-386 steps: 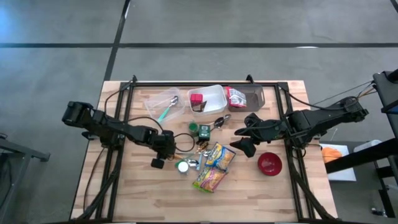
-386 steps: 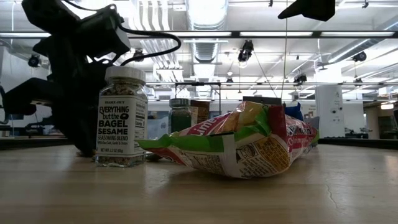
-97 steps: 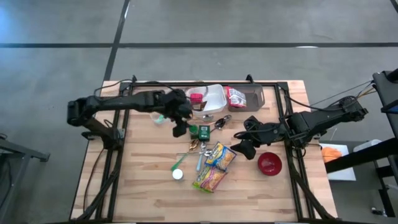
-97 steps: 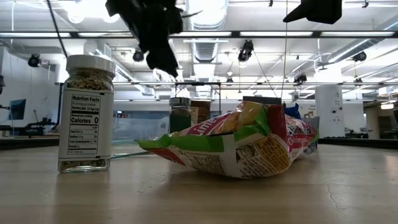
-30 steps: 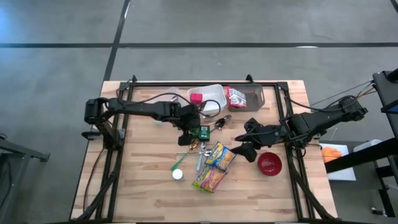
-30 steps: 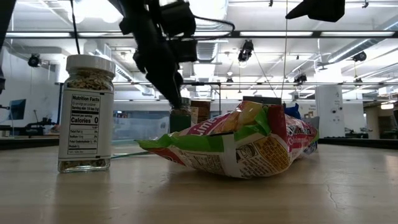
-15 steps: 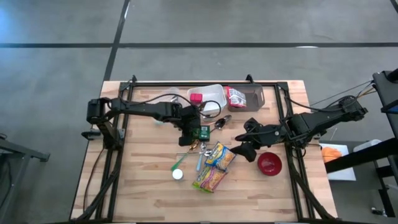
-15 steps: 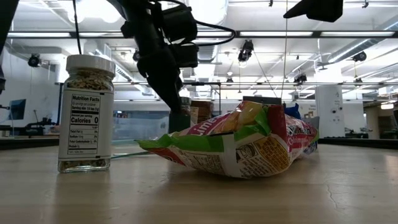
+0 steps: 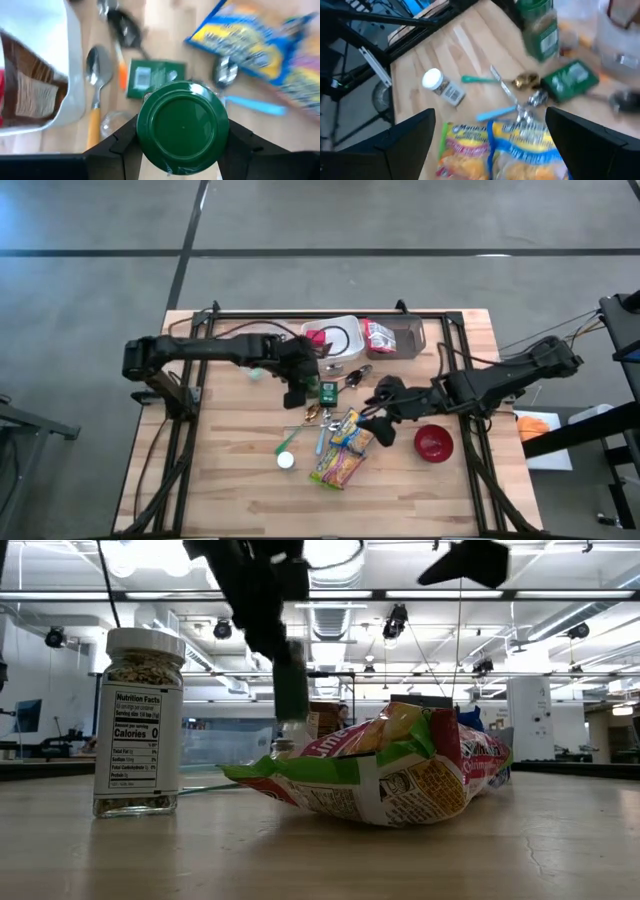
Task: Pick & Place Food Item
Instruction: Put the green seasoning bottle into the white bin
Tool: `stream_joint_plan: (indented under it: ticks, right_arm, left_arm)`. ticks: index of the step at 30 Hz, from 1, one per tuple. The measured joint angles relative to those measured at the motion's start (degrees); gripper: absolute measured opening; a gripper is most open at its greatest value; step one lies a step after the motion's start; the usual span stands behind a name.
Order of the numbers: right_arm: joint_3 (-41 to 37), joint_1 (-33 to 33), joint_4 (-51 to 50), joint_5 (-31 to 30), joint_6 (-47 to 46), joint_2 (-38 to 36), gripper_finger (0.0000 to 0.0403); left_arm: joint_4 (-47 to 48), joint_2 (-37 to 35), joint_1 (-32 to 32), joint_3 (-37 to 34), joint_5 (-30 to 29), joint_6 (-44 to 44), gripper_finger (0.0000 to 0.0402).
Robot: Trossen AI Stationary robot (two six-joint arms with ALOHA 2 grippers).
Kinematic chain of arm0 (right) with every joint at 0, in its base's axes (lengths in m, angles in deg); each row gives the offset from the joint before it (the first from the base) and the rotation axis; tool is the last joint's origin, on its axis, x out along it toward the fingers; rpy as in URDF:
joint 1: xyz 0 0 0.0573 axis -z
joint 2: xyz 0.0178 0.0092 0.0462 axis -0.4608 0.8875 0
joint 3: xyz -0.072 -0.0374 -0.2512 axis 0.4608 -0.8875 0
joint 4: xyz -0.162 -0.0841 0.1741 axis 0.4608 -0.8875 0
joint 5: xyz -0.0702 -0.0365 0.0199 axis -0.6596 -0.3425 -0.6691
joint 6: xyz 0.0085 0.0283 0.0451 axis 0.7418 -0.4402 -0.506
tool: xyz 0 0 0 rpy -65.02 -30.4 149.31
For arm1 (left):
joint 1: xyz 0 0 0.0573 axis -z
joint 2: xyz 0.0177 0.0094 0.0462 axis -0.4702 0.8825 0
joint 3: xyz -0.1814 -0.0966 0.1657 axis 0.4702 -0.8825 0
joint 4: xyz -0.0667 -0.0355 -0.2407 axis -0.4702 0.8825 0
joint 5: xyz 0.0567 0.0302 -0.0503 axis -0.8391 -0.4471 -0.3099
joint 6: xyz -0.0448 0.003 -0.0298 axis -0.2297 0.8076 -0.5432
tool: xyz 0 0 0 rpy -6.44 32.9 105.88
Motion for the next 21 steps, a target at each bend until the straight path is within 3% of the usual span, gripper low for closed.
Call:
stream_joint_plan:
  ticks: [5, 8, 12, 21]
  right_arm:
    - [0.12, 3.73, 5.65, 0.29, 10.3, 2.17, 0.0375]
    - [0.21, 5.92, 8.05, 4.33, 15.04, 2.47, 0.0375]
    - [1.07, 8.39, 11.71, 9.01, 18.28, 3.01, 0.0375]
    - [6.83, 9.33, 10.85, 8.43, 23.39, 7.78, 0.0375]
  left_arm:
    - [-0.04, -3.23, 0.22, 3.27, 10.48, -1.7, 0.0185]
    - [-0.49, -4.54, 0.39, 5.55, 15.57, -3.79, 0.0185]
    - [-3.08, -5.31, 0.76, 8.45, 16.18, -4.95, 0.0185]
    - [-11.12, -5.35, 0.85, 10.06, 18.52, -7.46, 0.0185]
